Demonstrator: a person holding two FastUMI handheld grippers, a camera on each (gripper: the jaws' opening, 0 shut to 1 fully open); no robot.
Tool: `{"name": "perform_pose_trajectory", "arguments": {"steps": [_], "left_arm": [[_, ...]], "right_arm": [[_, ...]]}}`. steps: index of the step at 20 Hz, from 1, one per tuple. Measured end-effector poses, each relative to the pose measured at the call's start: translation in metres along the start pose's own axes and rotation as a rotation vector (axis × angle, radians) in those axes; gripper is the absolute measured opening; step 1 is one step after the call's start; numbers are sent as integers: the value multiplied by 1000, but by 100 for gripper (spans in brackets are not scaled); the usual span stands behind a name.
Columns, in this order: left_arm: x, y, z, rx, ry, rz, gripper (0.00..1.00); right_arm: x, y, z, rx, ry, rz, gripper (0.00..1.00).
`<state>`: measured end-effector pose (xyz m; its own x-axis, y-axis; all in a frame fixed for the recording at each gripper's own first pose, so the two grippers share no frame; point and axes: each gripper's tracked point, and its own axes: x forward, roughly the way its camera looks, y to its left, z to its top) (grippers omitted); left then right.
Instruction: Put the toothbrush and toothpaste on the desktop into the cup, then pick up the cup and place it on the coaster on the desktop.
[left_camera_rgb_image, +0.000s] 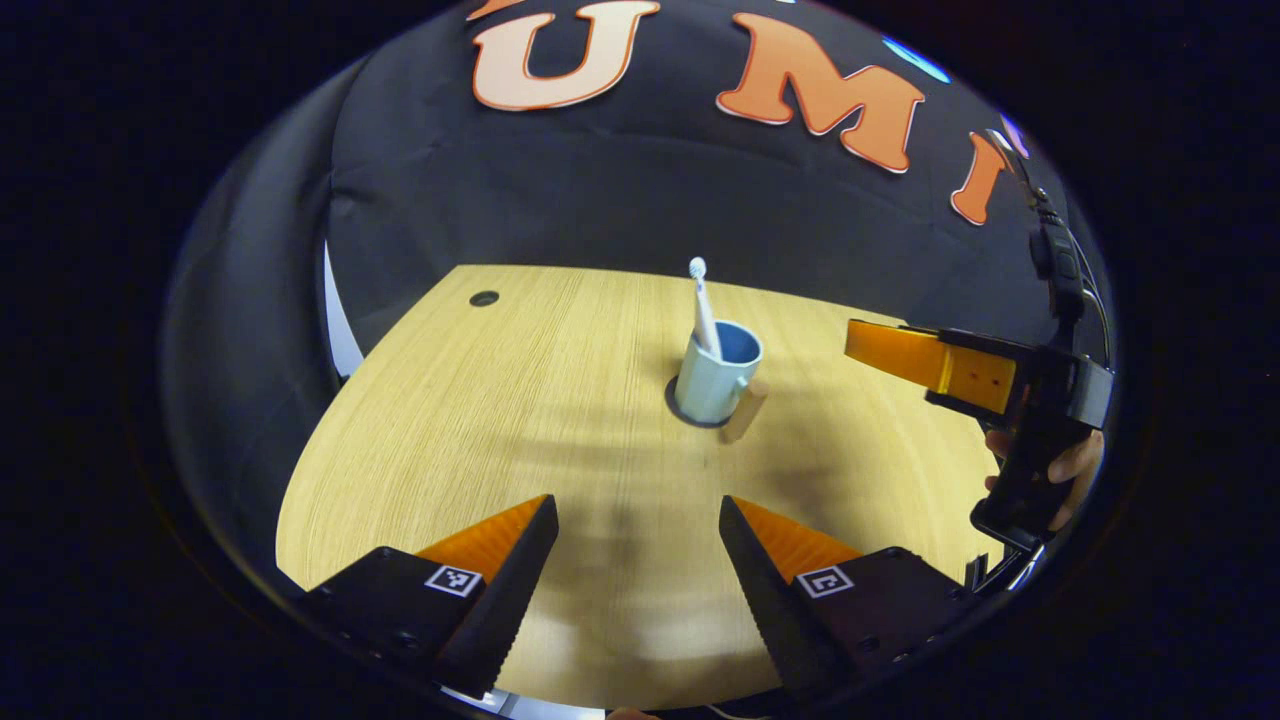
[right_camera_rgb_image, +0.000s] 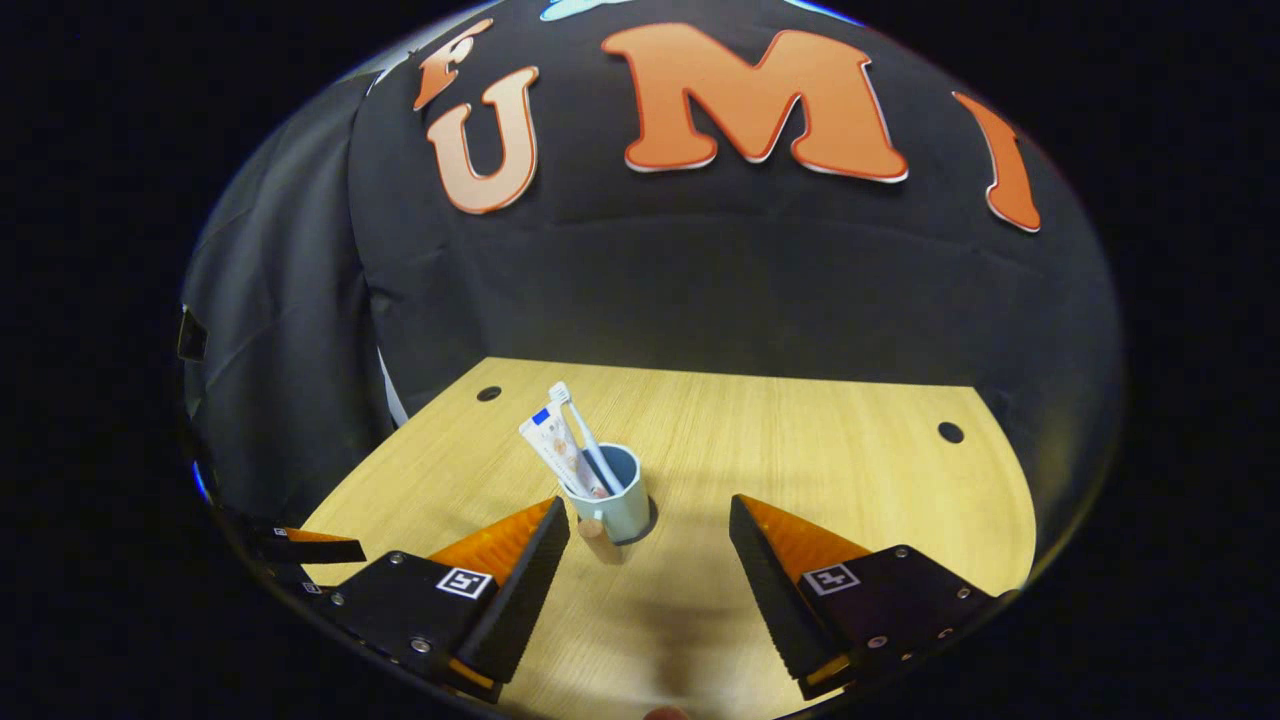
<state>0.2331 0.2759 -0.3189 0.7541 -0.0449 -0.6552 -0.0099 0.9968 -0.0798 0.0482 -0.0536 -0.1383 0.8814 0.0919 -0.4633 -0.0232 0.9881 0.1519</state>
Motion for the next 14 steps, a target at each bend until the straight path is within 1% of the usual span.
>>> {"name": "perform_pose_trajectory", "arguments": {"steps": [3, 6, 8, 11, 14], "left_arm": [[19, 7, 11, 5, -93, 7, 98], [33, 13, 37, 20, -213, 20, 98], [41, 14, 54, 33, -301, 25, 98], [46, 15, 80, 69, -429, 32, 98], [40, 12, 102, 105, -540, 38, 98]], "right_arm": [[-43, -23, 18, 2, -86, -20, 96], [-86, -45, 36, -6, -172, -39, 96], [-112, -55, 48, -34, -234, -51, 96], [-147, -60, 61, -74, -307, -62, 96], [-179, -61, 77, -98, -397, -67, 96]]}}
